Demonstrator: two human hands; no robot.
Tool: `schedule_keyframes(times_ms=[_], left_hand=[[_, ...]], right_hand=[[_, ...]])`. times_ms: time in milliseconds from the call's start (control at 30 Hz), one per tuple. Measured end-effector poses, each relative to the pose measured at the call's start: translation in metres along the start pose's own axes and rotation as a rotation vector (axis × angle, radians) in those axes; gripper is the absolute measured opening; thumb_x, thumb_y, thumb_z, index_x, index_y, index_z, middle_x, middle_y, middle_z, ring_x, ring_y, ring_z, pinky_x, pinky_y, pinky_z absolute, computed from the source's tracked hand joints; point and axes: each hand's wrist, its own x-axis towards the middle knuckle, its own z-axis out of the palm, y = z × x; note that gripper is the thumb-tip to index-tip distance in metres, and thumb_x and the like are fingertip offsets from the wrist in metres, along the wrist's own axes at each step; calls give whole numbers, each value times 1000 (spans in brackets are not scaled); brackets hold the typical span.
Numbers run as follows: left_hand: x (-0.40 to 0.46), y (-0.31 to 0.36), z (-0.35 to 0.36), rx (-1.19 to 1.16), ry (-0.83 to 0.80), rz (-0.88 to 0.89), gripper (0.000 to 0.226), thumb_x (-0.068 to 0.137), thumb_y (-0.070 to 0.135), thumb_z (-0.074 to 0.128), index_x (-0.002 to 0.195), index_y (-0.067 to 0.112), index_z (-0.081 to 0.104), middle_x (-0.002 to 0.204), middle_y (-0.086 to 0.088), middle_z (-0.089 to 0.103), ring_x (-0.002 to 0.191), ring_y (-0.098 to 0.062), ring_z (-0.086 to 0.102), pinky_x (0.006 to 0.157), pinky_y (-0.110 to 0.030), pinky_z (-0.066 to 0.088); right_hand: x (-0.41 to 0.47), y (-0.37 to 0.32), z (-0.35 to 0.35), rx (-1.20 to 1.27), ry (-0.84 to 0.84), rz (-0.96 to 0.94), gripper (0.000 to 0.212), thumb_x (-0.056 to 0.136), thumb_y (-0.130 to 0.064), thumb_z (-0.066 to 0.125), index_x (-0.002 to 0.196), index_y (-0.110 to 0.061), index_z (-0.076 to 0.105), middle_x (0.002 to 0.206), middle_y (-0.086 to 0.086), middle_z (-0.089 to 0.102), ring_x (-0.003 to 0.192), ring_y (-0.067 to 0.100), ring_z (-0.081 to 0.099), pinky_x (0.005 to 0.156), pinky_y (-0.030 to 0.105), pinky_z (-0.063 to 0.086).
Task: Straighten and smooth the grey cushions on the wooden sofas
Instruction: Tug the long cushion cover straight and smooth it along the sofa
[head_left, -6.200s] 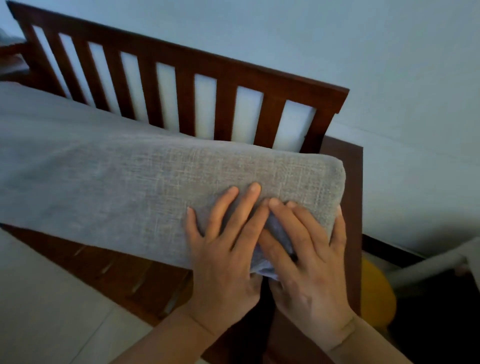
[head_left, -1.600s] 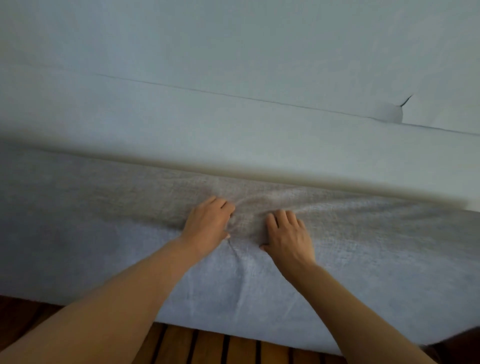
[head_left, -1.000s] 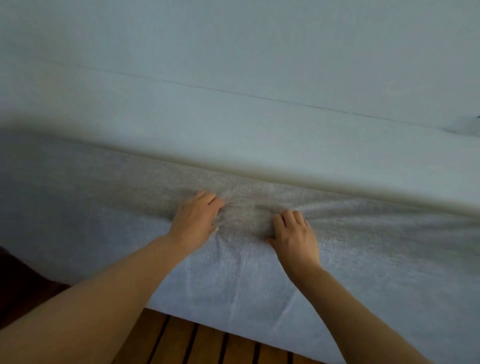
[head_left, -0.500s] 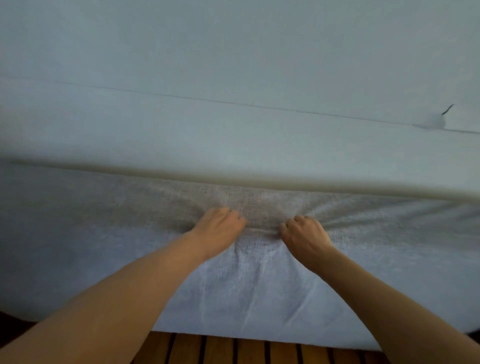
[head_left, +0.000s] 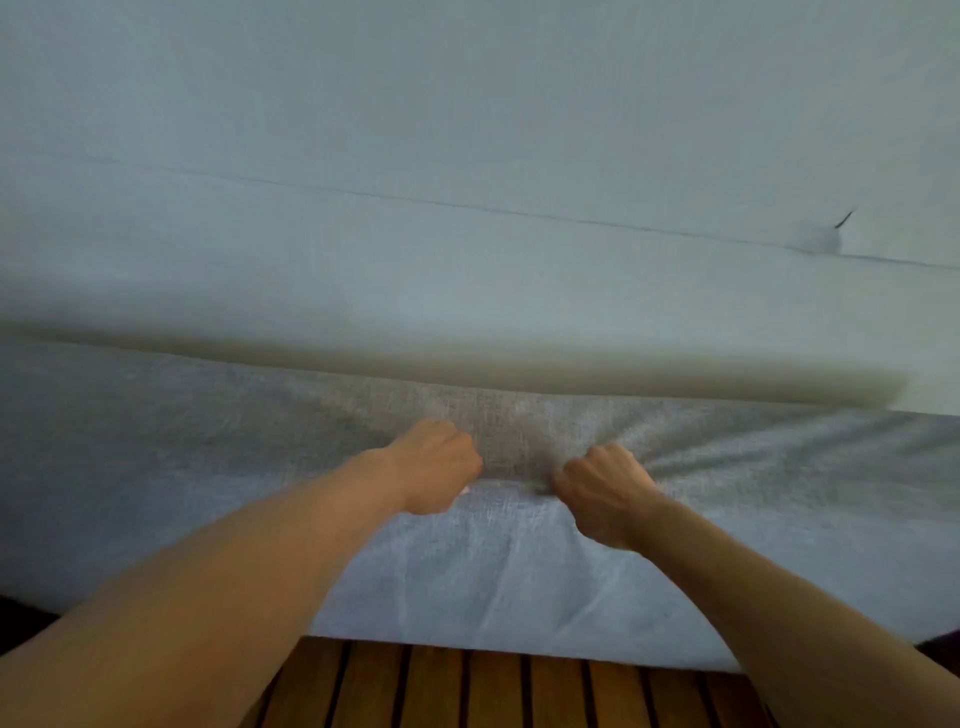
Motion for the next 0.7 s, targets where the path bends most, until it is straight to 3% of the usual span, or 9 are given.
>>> schedule_keyframes(times_ms=[100,300,367,467,567,700], left_hand=[[-21,16,-1,-18,21,-20,23,98,17,44,100,6,63,101,-16,63,92,-34,59,68,-34,39],[-65,51,0,-86,22,-13,22,97,14,44,92,4,62,86,-12,59,77,-28,53,63,-31,33],[-81,66,3,-110,24,13,22,97,13,43,89,4,61,73,-6,49,71,-22,46,63,-30,32],[-102,86,14,-108,45,76,22,97,14,43,83,7,58,63,2,33,65,-18,40,60,-31,32],[-129,110,26,-109,62,122,23,95,12,44,73,11,49,62,2,33,55,-12,30,53,-27,26],[-163,143,41,-58,74,178,29,90,5,45,62,12,40,59,1,33,51,-12,26,55,-28,29]], right_hand=[[-18,-10,-3,1,-11,-45,26,87,0,36,90,-10,59,61,-1,38,62,20,46,58,30,36],[-61,-40,-3,33,10,-57,24,88,-2,38,91,-11,60,62,-1,41,59,17,45,60,29,42],[-78,-54,-2,49,-1,-50,24,90,-4,38,92,-11,60,66,0,46,58,15,43,62,28,43],[-102,-77,2,44,-44,-52,21,93,-7,38,94,-11,59,72,1,49,56,12,37,59,27,38],[-132,-107,3,3,-85,-53,21,95,-8,37,93,-11,58,73,1,49,54,12,32,59,28,33],[-170,-146,5,-15,-114,-82,20,96,-9,36,96,-11,56,75,2,49,53,11,29,58,28,30]])
